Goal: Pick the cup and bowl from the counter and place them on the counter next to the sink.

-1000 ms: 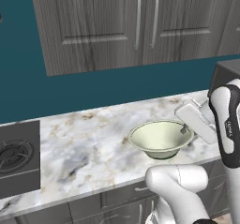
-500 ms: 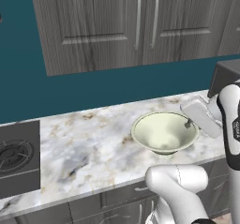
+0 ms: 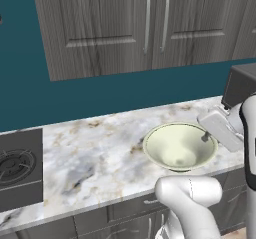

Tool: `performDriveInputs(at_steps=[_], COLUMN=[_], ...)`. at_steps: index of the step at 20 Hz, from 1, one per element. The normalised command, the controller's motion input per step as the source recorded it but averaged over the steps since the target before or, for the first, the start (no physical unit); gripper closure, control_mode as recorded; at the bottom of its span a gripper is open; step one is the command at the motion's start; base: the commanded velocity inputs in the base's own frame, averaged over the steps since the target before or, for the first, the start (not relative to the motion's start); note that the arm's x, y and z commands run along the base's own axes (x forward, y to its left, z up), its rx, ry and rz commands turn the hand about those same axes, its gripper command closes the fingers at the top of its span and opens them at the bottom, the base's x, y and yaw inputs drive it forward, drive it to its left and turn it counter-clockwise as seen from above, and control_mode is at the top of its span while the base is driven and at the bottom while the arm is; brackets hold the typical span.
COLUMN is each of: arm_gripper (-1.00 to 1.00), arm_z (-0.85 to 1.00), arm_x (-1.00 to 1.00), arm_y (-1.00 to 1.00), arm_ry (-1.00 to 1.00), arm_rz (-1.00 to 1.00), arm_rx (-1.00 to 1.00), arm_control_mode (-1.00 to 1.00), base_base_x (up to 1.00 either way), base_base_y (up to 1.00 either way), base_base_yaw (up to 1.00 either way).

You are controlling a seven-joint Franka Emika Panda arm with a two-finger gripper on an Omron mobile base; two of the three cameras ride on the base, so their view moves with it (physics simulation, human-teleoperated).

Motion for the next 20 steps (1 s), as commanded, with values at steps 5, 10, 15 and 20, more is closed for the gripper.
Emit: performDriveInputs(at_steps=[5, 10, 15, 20], arm_gripper=[1.0, 1.0, 1.0, 1.0], arm_z=[0.0, 0.0, 0.0, 0.0], arm_x=[0.0, 0.0, 0.0, 0.0], arm_y=[0.0, 0.0, 0.0, 0.0], arm_ry=[0.0, 0.0, 0.0, 0.0], arm_rz=[0.0, 0.0, 0.0, 0.0], arm_rx=[0.0, 0.0, 0.0, 0.0], arm_control_mode=[-1.0, -1.0, 1.0, 1.0], base_base_x=[0.0, 0.0, 0.0, -0.29], base_base_y=[0.0, 0.0, 0.0, 0.02], base_base_yaw=[0.0, 0.0, 0.0, 0.0])
